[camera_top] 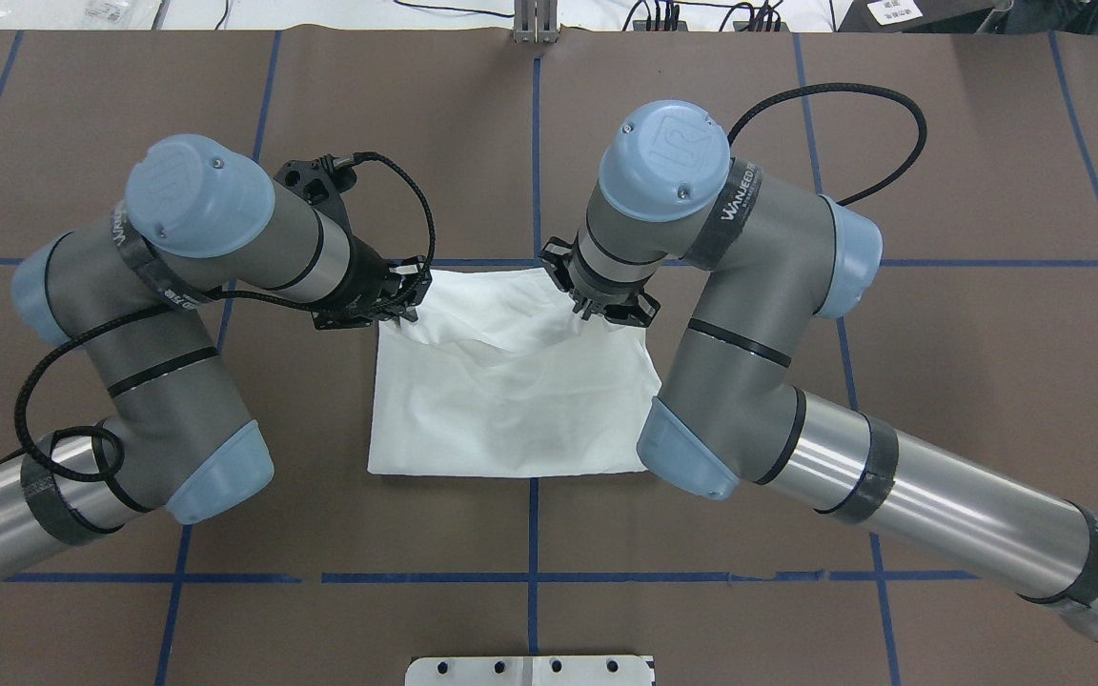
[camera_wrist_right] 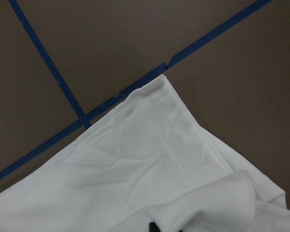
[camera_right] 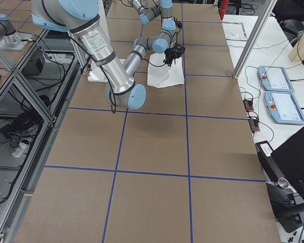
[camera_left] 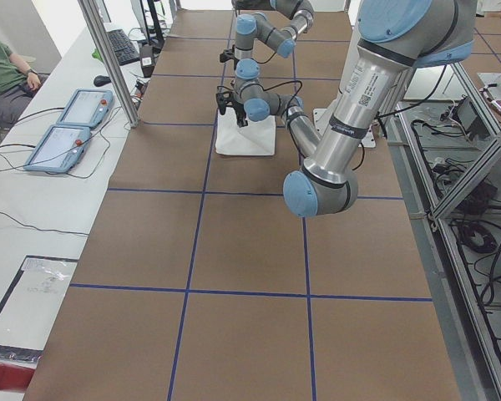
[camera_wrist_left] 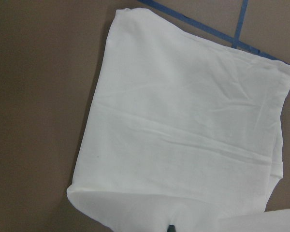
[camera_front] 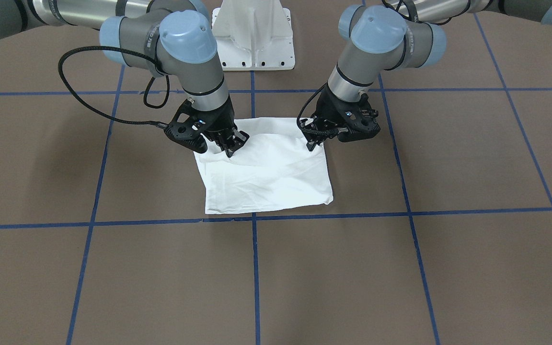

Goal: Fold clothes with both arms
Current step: 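Lower the folded edge onto the far edge and open both grippers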

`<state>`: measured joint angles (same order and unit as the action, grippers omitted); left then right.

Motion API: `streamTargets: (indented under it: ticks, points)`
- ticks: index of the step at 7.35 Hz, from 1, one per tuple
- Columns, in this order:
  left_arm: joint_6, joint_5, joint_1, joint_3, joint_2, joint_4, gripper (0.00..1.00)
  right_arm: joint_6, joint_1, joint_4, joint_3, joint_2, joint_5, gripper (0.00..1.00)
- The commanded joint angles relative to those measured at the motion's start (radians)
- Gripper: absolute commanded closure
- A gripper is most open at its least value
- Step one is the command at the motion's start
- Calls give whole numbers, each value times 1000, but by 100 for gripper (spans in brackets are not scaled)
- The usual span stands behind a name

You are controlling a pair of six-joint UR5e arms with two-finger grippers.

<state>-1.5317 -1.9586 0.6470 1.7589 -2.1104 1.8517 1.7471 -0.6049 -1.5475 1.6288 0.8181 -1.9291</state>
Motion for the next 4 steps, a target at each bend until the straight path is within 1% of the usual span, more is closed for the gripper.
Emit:
streamTargets:
  ticks: [1,2,3,4]
  points:
    - [1,1,17,-56,-19,42,100,-3,-27,32,-79,-31,-24,100]
    - [1,1,20,-80,-19,70,100,-3,-36,32,-110,-48,-25,100]
    - [1,1,23,-94,-22,82,100,-3,-39,33,-118,-51,-27,100]
    - [-11,4,26,-99,-26,87,44,-3,-42,46,-122,-50,-30,50]
